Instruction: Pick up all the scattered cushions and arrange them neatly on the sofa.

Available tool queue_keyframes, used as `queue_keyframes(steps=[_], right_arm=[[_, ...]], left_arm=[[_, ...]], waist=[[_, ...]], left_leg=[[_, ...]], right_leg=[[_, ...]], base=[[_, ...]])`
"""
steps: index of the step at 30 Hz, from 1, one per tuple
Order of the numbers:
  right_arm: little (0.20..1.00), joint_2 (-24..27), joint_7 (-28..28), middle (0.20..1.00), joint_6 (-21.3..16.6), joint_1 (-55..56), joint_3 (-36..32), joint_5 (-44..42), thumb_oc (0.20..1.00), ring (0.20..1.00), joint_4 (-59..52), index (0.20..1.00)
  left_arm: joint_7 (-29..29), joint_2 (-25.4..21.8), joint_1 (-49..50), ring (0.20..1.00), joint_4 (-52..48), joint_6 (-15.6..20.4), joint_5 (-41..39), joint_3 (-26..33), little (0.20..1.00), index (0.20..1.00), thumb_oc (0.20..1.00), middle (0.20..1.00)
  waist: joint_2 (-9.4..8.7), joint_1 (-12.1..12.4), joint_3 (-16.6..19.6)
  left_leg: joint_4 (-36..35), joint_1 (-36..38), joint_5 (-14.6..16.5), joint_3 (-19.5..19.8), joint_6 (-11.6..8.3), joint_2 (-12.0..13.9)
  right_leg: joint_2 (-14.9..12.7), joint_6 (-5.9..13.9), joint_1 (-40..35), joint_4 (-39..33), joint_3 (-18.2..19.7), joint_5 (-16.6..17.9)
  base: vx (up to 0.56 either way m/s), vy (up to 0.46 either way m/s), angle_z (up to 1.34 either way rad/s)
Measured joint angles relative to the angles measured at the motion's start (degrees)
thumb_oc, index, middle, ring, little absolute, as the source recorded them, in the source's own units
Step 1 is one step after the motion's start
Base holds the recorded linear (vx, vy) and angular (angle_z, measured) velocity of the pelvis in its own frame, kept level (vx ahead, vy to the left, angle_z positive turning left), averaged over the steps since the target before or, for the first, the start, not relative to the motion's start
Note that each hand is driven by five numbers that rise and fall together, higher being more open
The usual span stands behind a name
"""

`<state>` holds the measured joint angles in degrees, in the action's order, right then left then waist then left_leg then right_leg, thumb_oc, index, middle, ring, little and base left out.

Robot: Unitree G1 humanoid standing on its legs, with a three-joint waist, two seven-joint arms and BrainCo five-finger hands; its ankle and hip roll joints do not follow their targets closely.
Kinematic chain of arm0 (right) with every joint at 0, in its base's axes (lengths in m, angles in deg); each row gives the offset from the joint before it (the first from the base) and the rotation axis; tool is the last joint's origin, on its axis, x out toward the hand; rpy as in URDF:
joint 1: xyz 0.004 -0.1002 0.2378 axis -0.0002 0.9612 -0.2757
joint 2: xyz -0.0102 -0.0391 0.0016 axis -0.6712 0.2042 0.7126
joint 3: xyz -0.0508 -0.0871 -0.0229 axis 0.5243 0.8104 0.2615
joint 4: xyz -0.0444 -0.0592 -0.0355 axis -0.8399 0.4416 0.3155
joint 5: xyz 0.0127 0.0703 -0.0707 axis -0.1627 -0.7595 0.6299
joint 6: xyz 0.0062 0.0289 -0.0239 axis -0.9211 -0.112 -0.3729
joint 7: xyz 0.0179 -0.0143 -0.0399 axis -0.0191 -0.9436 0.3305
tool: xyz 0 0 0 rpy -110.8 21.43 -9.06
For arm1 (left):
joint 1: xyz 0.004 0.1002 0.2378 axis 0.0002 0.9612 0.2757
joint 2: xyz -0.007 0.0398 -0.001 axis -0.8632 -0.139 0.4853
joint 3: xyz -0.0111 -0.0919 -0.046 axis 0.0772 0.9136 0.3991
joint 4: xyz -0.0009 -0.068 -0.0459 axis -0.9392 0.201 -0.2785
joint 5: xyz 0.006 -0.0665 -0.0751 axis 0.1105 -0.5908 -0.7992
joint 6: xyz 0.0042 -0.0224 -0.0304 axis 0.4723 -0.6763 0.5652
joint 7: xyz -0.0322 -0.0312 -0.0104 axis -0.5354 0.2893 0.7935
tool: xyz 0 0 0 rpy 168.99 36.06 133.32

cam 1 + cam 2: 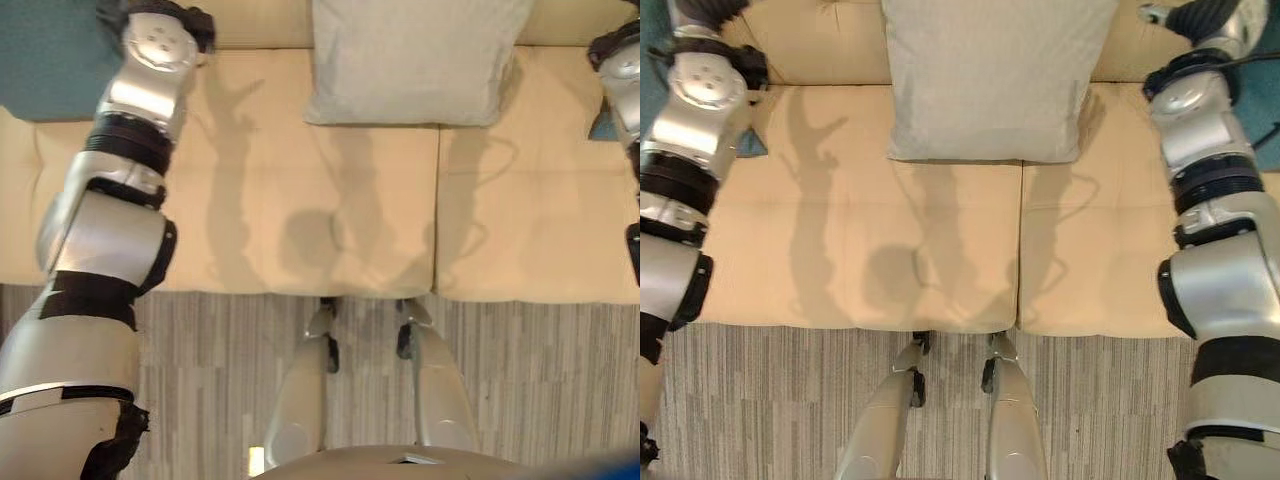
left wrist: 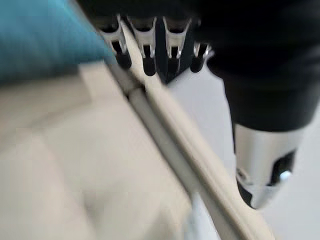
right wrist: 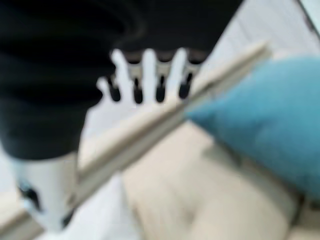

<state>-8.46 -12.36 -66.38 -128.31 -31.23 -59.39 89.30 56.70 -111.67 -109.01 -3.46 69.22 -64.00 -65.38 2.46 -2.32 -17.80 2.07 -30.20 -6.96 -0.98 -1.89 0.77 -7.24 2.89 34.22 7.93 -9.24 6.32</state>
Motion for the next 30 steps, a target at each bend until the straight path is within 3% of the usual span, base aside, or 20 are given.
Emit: queue_keyframes(steps=[2,5,6,10,13,20,21,23,26,30], right_arm=[[1.000,2.60,-0.49,1.000,-0.40,6.15,-3.29,-1.00,1.000,1.000,-1.75,1.000],[1.000,6.02,-5.66,1.000,-3.86,28.11,-12.50,-3.03,1.000,1.000,-14.84,1.000],[1.000,5.93,-7.86,1.000,-3.88,33.30,-12.64,-3.69,1.000,1.000,-14.34,1.000],[1.000,2.14,-15.05,1.000,-4.66,58.40,-23.11,-3.64,1.000,1.000,-21.77,1.000],[1.000,-1.83,-19.00,1.000,-5.11,70.17,-29.54,-2.50,1.000,1.000,-24.12,1.000],[1.000,-14.69,-23.62,1.000,-7.27,78.55,-30.41,4.29,1.000,1.000,-17.42,1.000],[1.000,-17.02,-23.79,1.000,-7.40,78.91,-29.56,6.59,1.000,1.000,-11.51,1.000],[1.000,-19.97,-25.08,1.000,-6.05,80.50,-26.69,8.58,1.000,1.000,-6.86,1.000],[1.000,-25.35,-24.85,1.000,-5.74,80.17,-25.22,10.87,1.000,1.000,2.75,1.000],[1.000,-29.63,-25.10,1.000,-5.28,81.68,-24.47,11.61,1.000,1.000,4.66,1.000]], left_arm=[[0.25,-1.79,6.33,1.000,-2.48,-0.06,-0.37,2.18,1.000,1.000,1.000,1.000],[4.03,-3.91,28.41,1.000,-22.14,3.54,-2.52,12.01,1.000,1.000,1.000,1.000],[5.33,-3.89,33.52,1.000,-23.33,3.79,-2.72,12.30,1.000,1.000,1.000,1.000],[10.26,-3.13,60.79,1.000,-34.66,3.52,-1.82,19.25,1.000,1.000,1.000,1.000],[13.84,1.88,75.08,1.000,-37.12,3.17,1.19,23.57,1.000,1.000,1.000,1.000],[20.21,16.12,85.04,1.000,-22.39,0.59,9.36,22.79,1.000,1.000,1.000,1.000],[21.00,19.03,85.81,1.000,-14.76,0.69,12.27,23.05,1.000,1.000,1.000,1.000],[21.96,22.89,86.13,1.000,-5.57,-2.65,15.19,20.87,1.000,1.000,1.000,1.000],[22.20,28.95,84.23,1.000,11.81,-4.14,16.67,22.96,1.000,1.000,1.000,1.000],[22.19,32.85,85.69,1.000,16.98,-5.90,20.16,22.65,1.000,1.000,1.000,1.000]], waist=[[-0.23,-0.19,0.27],[-1.43,0.13,1.30],[-2.04,0.25,1.87],[-3.44,0.24,5.84],[-3.36,0.14,6.93],[-2.41,-0.17,12.65],[-2.00,-0.12,13.54],[-1.44,-0.07,14.99],[-1.42,-0.19,15.91],[-1.52,-0.20,16.13]], left_leg=[[-0.45,4.23,0.29,0.10,-0.25,-0.04],[-1.56,9.78,1.46,0.12,-0.72,0.61],[-1.93,11.61,1.66,0.08,-0.84,0.78],[-2.21,14.91,3.36,-0.02,-0.92,1.36],[-2.98,18.29,3.89,-0.18,-0.85,1.39],[-5.20,22.76,4.18,-0.40,-0.48,1.35],[-6.03,24.49,4.15,-0.47,-0.43,1.36],[-6.92,26.23,4.20,-0.50,-0.33,1.29],[-7.23,27.65,4.48,-0.68,-0.29,1.25],[-7.22,28.26,4.56,-1.14,-0.27,1.53]], right_leg=[[-0.07,0.35,-4.49,-0.09,-0.01,-1.48],[0.28,0.25,-9.58,-0.12,-0.30,-3.12],[0.39,0.23,-11.26,-0.14,-0.32,-3.67],[1.01,0.34,-14.60,-0.36,-0.42,-5.19],[1.12,0.41,-18.37,-2.19,-0.66,-5.31],[1.35,1.51,-23.57,-5.94,-0.83,-5.12],[1.57,1.86,-25.57,-7.28,-0.81,-4.83],[1.59,2.04,-27.70,-9.06,-0.87,-4.48],[1.93,2.32,-30.88,-13.22,-0.89,-2.78],[2.23,2.16,-31.21,-13.23,-0.71,-2.69]], base=[[0.12,-0.056,0.11],[0.12,-0.062,0.04],[0.10,-0.042,-0.03],[0.08,-0.031,-0.02],[0.05,-0.020,0.00],[0.02,-0.013,0.00],[-0.01,-0.018,-0.03],[-0.02,-0.005,0.00],[-0.01,-0.005,-0.02],[-0.02,-0.014,-0.06]])
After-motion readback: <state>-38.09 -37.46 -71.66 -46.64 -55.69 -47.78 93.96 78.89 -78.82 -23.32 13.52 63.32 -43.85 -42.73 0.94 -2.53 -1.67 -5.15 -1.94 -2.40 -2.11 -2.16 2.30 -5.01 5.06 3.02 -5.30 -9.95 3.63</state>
